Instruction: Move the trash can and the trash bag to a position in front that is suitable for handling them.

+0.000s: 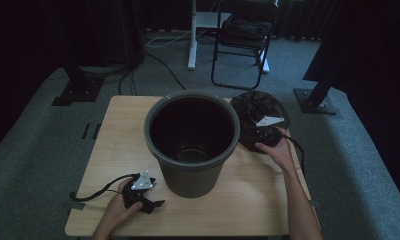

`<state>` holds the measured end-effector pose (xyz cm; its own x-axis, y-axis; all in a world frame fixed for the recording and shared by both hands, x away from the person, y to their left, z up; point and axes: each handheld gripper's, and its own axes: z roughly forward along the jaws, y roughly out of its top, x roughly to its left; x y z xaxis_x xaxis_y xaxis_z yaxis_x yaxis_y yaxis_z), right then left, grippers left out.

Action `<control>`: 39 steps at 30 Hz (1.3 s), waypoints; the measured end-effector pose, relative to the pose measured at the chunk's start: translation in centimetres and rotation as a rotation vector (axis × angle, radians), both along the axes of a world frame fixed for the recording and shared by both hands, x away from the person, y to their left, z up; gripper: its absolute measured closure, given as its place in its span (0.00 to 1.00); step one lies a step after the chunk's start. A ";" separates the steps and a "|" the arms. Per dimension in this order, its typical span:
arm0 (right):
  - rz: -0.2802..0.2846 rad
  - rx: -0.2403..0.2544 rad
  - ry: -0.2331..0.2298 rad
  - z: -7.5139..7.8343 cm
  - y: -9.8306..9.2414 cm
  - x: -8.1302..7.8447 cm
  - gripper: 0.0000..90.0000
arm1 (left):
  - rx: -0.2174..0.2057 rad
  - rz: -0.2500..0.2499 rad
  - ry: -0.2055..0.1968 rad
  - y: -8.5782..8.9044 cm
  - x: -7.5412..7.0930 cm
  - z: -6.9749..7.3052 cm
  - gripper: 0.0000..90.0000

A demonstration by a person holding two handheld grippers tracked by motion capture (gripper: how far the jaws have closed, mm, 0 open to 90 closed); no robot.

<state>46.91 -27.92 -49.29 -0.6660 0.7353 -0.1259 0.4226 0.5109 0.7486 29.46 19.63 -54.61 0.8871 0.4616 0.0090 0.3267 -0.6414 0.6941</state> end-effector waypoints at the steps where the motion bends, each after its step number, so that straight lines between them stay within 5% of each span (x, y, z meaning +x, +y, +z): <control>1: 0.000 -0.007 0.003 -0.1 0.0 0.0 0.44 | 0.000 0.000 0.000 0.0 0.0 0.0 0.12; 17: 0.088 -0.003 0.101 0.4 -0.7 -0.7 0.81 | 0.000 0.001 0.000 0.0 0.0 0.0 0.12; 39: 0.244 0.014 0.077 0.2 -0.2 -9.0 0.79 | -0.001 0.002 0.000 0.0 0.0 0.0 0.12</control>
